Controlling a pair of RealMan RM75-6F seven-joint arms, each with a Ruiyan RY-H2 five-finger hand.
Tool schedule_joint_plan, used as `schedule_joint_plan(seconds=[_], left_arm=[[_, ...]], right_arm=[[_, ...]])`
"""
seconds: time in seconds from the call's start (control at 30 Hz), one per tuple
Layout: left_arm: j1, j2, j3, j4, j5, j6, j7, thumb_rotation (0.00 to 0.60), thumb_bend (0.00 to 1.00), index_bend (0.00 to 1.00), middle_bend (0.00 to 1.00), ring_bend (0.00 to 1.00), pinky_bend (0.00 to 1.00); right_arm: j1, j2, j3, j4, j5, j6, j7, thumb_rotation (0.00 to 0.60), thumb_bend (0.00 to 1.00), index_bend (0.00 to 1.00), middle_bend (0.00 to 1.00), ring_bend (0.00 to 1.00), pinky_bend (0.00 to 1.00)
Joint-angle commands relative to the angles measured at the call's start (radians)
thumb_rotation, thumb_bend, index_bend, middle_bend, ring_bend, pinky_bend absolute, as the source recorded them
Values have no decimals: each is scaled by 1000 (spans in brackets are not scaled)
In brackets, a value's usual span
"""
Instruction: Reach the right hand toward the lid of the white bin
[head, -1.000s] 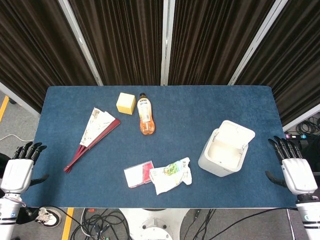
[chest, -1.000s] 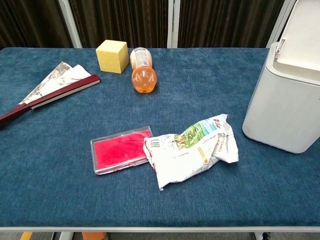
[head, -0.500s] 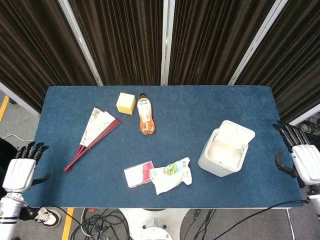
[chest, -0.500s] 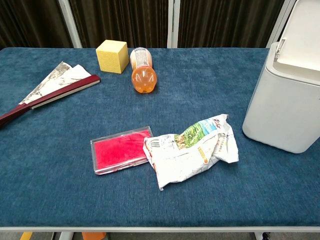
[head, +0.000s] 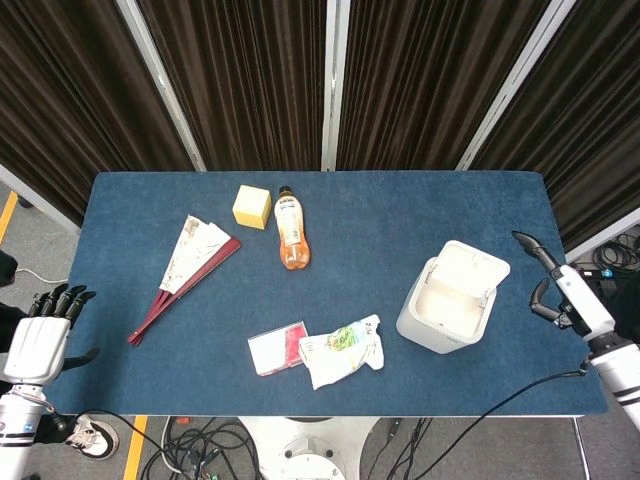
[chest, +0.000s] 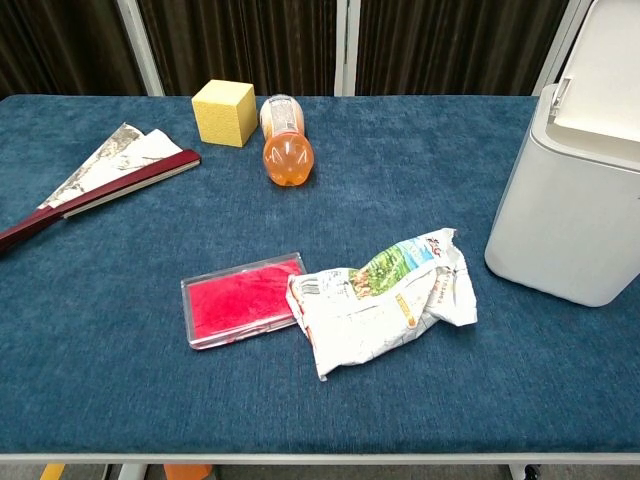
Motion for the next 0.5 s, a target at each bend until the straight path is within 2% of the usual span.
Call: schedule_joint_plan(seconds=[0.03,0.3,0.5], left_arm=[[-1,-2,0,2,0,-2,0,600,80,185,153,79,162],[0,-1,3,1,4,3,5,600,80,185,154,79,162],[-3,0,5,-3,4,-4,13,600,80,185,153,79,162]], right_arm=[[70,-38,-13,62,-52,-42,185,600,1000,0,0,0,0],[136,-67,-61,121,-149,-30,417,600,1000,0,0,0,0],[155,-70,-109,146,-209,7,444,600,1000,0,0,0,0]])
